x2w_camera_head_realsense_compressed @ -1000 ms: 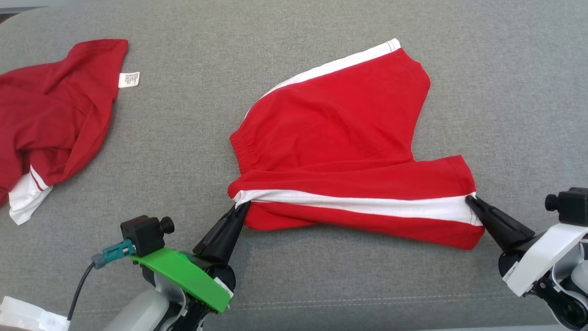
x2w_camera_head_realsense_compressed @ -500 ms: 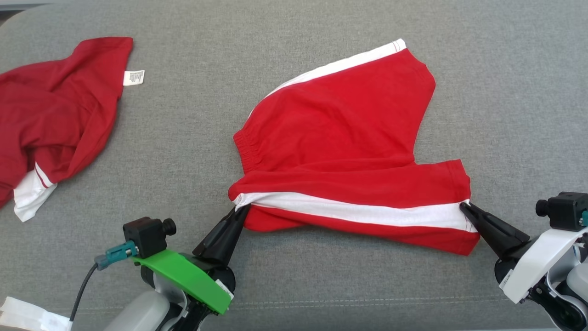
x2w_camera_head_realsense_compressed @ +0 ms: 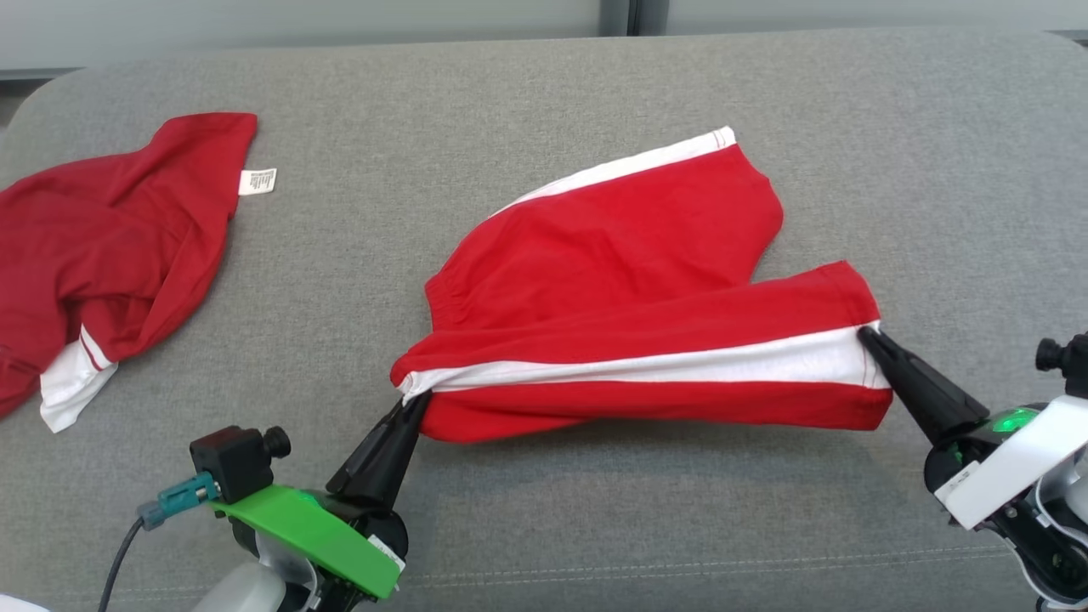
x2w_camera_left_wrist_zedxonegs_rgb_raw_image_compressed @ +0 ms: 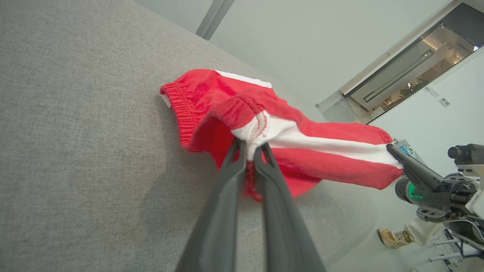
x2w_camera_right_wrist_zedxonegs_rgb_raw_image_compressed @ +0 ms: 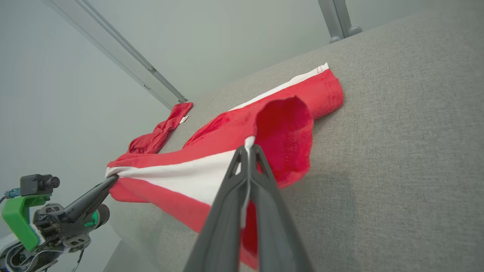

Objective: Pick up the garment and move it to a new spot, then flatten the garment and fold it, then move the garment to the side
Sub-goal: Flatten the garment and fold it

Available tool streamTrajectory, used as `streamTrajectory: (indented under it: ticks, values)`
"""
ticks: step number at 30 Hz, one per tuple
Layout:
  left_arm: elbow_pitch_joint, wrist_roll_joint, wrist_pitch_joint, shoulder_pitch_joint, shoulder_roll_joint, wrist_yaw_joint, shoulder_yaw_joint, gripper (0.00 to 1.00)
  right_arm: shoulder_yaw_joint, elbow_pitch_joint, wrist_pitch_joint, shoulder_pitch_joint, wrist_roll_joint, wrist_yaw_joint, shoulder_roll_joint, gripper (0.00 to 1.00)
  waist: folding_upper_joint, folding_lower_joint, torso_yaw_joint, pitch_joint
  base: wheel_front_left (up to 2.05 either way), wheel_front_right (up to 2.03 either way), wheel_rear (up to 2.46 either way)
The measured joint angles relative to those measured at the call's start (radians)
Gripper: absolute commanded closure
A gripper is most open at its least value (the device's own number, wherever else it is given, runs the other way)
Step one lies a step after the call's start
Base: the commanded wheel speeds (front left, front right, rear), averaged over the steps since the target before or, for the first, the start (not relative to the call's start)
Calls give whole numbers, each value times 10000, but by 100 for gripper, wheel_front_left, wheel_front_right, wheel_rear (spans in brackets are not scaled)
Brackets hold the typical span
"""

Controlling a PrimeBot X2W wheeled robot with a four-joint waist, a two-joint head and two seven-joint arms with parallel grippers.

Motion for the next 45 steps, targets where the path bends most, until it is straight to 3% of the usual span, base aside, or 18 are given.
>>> streamTrajectory:
  ticks: [13, 20, 40, 45]
  values:
    - [-591, 31, 0, 80, 40, -2, 497, 100, -803, -986, 0, 539, 94, 8, -660, 100, 0, 0, -216, -95, 0, 0, 0]
    - [-644, 207, 0, 230, 36, -2, 401, 100, -617, -690, 0, 817, -226, 10, -899, 100, 0, 0, -255, 67, 0, 0, 0]
    - [454, 911, 0, -288, -1243, -2, -888, 100, 761, 1185, 401, 212, -1806, 10, 8, 100, 0, 0, -79, 924, 0, 0, 0]
    - [625, 911, 0, -340, -1331, -2, -849, 100, 938, 1471, 472, 58, -1941, 10, 173, 70, 0, 0, -6, 970, 0, 0, 0]
